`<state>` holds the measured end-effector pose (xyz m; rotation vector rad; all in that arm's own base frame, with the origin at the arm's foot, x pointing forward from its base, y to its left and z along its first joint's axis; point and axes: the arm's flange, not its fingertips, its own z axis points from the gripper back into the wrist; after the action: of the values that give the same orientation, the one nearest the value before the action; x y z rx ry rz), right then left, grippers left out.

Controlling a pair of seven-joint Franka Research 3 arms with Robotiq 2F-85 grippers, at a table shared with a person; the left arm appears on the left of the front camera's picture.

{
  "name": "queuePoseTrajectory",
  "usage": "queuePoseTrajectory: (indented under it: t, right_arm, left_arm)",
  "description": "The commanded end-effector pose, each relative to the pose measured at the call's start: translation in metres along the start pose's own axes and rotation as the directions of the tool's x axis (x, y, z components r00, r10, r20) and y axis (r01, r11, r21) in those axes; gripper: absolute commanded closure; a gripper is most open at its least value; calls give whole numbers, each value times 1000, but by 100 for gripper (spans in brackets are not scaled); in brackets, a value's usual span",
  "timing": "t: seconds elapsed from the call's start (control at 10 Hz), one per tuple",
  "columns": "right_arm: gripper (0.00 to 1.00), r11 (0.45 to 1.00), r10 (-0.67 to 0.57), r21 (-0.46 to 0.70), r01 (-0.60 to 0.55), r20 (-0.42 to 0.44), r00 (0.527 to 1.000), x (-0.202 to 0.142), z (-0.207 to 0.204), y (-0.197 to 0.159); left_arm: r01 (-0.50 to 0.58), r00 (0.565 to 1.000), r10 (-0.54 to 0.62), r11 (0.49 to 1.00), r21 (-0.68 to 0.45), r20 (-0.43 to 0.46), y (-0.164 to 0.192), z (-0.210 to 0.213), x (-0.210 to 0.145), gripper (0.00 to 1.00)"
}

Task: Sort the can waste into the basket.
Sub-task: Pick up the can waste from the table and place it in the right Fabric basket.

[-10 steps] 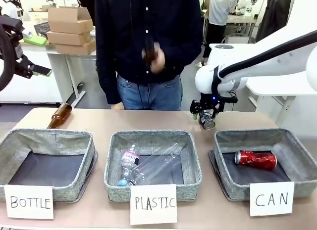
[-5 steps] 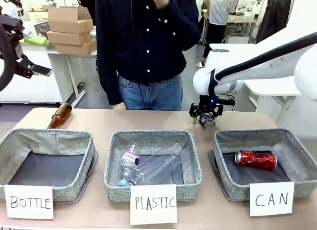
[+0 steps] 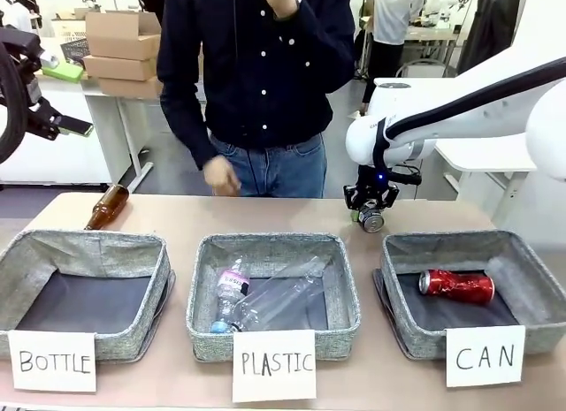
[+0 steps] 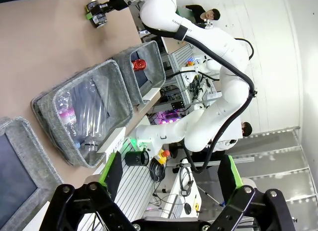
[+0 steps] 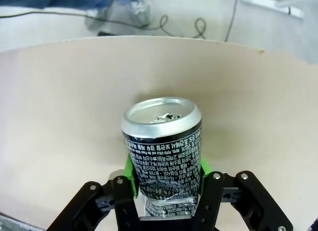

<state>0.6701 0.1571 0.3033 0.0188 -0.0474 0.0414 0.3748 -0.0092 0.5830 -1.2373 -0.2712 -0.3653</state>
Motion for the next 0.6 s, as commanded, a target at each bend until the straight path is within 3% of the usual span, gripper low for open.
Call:
queuePoseTrajectory:
  t: [0.0,0.3,0.5]
  right_arm:
    - [80,1000,-13,-7,13,-11,1000,4,-3,-3]
    - [82,1000,1,-6,-1,0,1000,4,1,-5]
    - [82,999,28,16,-28,-9,1000,-27,50,-24]
  left_arm:
    - [9,1000,-9,1000,13,-8,0,1,-1,0]
    - [9,1000,-9,1000,13,-8,0,1,-1,0]
    - [9,1000,-9,1000,13,-8,0,1,-1,0]
